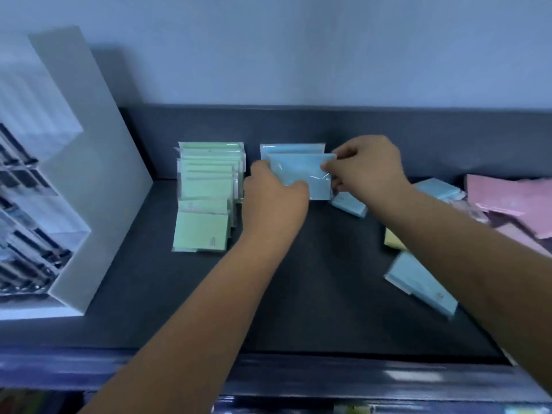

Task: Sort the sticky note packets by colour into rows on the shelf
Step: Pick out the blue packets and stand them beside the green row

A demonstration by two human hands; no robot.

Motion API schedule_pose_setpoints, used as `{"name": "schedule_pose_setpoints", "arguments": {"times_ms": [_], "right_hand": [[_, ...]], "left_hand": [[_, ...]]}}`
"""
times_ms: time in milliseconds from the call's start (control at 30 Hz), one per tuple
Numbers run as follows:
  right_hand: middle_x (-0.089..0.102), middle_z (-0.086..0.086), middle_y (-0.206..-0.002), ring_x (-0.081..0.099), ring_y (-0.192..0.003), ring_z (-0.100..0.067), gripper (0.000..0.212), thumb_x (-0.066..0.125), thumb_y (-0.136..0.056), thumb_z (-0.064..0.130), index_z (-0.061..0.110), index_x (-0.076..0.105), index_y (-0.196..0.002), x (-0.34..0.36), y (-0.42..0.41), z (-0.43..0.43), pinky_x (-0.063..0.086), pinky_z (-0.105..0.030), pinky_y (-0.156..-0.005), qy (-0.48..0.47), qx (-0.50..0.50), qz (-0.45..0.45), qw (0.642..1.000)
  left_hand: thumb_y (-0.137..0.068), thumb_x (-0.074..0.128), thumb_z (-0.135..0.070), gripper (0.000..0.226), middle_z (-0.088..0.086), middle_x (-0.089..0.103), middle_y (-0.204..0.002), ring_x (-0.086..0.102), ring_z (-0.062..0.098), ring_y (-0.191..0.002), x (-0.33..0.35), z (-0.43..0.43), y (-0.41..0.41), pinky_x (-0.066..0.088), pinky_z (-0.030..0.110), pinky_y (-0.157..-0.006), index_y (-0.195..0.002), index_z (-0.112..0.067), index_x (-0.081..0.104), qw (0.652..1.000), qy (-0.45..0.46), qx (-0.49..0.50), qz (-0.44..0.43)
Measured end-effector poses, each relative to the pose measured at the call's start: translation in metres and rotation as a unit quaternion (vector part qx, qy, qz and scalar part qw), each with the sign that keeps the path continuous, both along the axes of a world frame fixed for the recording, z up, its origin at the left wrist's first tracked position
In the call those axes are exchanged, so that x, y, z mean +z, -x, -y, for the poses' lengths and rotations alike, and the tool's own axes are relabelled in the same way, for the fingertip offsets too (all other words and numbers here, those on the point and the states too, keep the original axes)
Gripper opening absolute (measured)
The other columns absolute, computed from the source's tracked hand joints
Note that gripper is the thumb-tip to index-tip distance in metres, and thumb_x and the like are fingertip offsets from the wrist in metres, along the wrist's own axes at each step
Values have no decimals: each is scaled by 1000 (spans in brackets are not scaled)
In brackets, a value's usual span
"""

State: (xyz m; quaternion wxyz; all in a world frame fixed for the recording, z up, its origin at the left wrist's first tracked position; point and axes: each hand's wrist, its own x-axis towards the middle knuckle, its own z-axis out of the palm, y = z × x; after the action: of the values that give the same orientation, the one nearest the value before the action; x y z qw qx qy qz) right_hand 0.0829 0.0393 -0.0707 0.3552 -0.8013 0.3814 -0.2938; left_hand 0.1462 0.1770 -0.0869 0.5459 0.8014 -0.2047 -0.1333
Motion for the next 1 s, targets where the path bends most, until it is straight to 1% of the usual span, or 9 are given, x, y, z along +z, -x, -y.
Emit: {"name": "schedule_pose_setpoints", "arguments": {"times_ms": [100, 167, 367, 433, 567, 667, 733, 900, 1000], "right_hand": [[74, -3, -74, 73, -75, -25, 11, 77, -75, 18, 16, 67, -76, -11, -15, -2, 61, -39, -77, 42, -17, -37, 998], [73, 0, -78, 72, -78, -21, 15, 76, -75, 17, 20, 63, -80, -14, -21, -2, 59, -33, -75, 41, -30, -46, 998], [65, 6, -86, 60, -87, -15, 27, 76, -76, 15, 16, 65, -101, -16, -31, -2, 40, -23, -64, 59, -51, -43, 996], [65, 5, -89, 61, -89, -15, 28, 76, -77, 15, 16, 66, -103, -14, -31, -2, 41, -23, -64, 48, -52, -42, 997], [71, -4, -94, 67, -96, -23, 29, 76, -76, 14, 10, 67, -103, -8, -32, -5, 57, -35, -80, 32, -66, -66, 995], [69, -19, -109, 66, -107, -34, 50, 78, -74, 12, -3, 63, -119, 2, -29, -8, 58, -49, -88, 38, -64, -115, 991], [66, -14, -108, 66, -107, -33, 55, 81, -75, 15, -1, 59, -123, 9, -25, -7, 57, -47, -88, 42, -61, -141, 987], [68, -12, -119, 64, -112, -30, 50, 76, -75, 20, 3, 63, -121, 26, -7, 0, 57, -44, -90, 77, -80, -154, 982], [67, -26, -118, 66, -105, -42, 59, 75, -75, 26, -7, 61, -122, 38, 12, 6, 57, -59, -86, 73, -95, -120, 986]], "left_hand": [[-62, 54, -37, 64, 5, 60, -116, 64, 30, -96, 0, 6, -11, 58, 48, -84, -124, -22, 48, 999, -34, -25, -10], [-67, 56, -36, 58, 5, 58, -117, 62, 28, -97, 3, 7, -20, 56, 41, -83, -123, -20, 49, 998, -51, -35, -12], [-80, 61, -34, 52, 7, 54, -123, 59, 30, -102, 5, 11, -33, 52, 39, -79, -126, -15, 47, 996, -79, -50, 2], [-78, 62, -29, 50, 7, 55, -122, 60, 29, -101, 2, 9, -34, 51, 37, -75, -124, -15, 46, 995, -76, -59, 1], [-73, 59, -22, 46, 8, 58, -117, 61, 30, -97, -4, 6, -39, 48, 35, -69, -118, -16, 50, 995, -70, -62, 20], [-64, 56, -25, 56, 7, 57, -118, 61, 30, -97, 1, 6, -37, 58, 43, -78, -119, -17, 48, 996, -63, -62, 17], [-61, 55, -29, 61, 6, 56, -118, 62, 30, -97, 4, 5, -35, 58, 47, -81, -120, -18, 49, 997, -58, -54, 27], [-84, 62, -21, 62, -6, 36, -120, 52, 22, -103, 5, 5, -29, 47, 36, -78, -142, -18, 38, 993, -72, -55, 76], [-89, 61, -24, 58, 0, 41, -134, 51, 24, -114, 8, 3, -25, 44, 35, -83, -143, -20, 41, 987, -81, -63, 126]]}}
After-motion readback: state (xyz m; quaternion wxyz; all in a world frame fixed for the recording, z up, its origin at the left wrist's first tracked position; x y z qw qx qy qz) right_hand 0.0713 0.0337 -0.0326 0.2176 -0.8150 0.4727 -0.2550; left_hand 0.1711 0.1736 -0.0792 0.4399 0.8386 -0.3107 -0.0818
